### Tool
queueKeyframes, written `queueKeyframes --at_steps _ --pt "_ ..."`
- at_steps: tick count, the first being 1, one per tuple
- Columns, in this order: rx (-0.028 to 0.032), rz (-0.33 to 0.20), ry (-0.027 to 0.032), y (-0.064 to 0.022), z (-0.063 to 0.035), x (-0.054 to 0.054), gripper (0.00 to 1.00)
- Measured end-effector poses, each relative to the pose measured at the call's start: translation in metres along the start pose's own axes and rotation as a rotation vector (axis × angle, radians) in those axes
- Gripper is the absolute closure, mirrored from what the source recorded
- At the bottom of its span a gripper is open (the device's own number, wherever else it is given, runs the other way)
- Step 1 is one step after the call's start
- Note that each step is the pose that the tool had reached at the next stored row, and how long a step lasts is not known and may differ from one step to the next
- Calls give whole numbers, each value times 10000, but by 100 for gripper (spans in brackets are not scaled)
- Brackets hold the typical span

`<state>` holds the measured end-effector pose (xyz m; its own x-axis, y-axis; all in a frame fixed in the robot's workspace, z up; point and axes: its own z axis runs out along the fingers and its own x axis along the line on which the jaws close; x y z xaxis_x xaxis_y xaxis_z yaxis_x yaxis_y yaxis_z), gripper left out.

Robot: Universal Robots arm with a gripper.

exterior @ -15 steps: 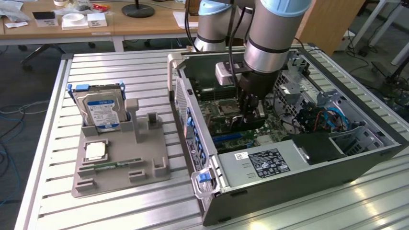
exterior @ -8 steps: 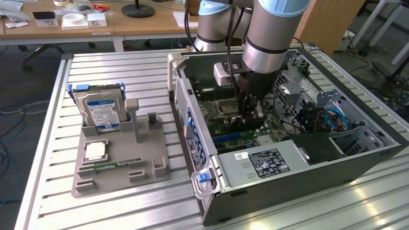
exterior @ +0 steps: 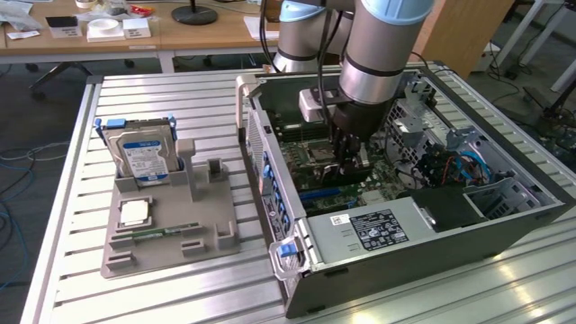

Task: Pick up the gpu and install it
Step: 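Insert the gpu into the slot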

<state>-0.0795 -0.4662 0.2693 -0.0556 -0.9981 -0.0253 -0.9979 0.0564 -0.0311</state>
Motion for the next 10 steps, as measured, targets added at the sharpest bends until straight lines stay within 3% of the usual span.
queueKeyframes --at_steps 10 --pt "0 0 1 35 -1 2 73"
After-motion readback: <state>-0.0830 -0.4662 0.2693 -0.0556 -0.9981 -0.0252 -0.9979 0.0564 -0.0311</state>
